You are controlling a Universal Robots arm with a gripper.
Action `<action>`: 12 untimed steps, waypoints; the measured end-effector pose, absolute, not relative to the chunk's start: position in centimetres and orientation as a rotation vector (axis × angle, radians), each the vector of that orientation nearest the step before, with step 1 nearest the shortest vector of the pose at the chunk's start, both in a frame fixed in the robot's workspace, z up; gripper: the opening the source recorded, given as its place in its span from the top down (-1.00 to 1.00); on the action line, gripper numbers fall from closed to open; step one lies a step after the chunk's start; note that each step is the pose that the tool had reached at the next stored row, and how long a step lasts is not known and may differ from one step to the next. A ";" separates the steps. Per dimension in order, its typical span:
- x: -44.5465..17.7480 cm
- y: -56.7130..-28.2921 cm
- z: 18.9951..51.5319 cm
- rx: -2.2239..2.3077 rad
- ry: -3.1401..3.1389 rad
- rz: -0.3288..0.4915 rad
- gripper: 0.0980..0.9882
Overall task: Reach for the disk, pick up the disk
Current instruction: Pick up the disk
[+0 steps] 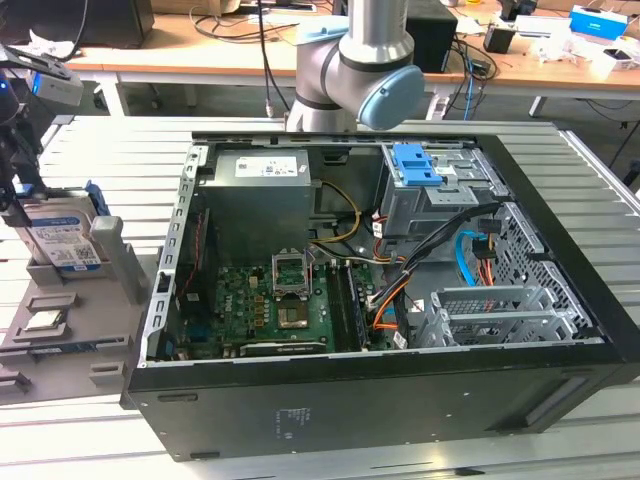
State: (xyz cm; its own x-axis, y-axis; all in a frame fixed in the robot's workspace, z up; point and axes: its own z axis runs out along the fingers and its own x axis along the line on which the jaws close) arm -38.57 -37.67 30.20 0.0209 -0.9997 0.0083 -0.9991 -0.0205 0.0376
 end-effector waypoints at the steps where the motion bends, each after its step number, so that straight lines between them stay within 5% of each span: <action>1: -38.6 -37.7 30.0 2.221 -2.175 -0.032 -0.14; 12: -38.6 -37.2 28.4 2.220 -2.174 -0.029 -0.14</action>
State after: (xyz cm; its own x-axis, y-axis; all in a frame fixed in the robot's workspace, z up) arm -38.57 -37.17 28.45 0.0209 -0.9997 0.0104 -0.9991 -0.0204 0.0377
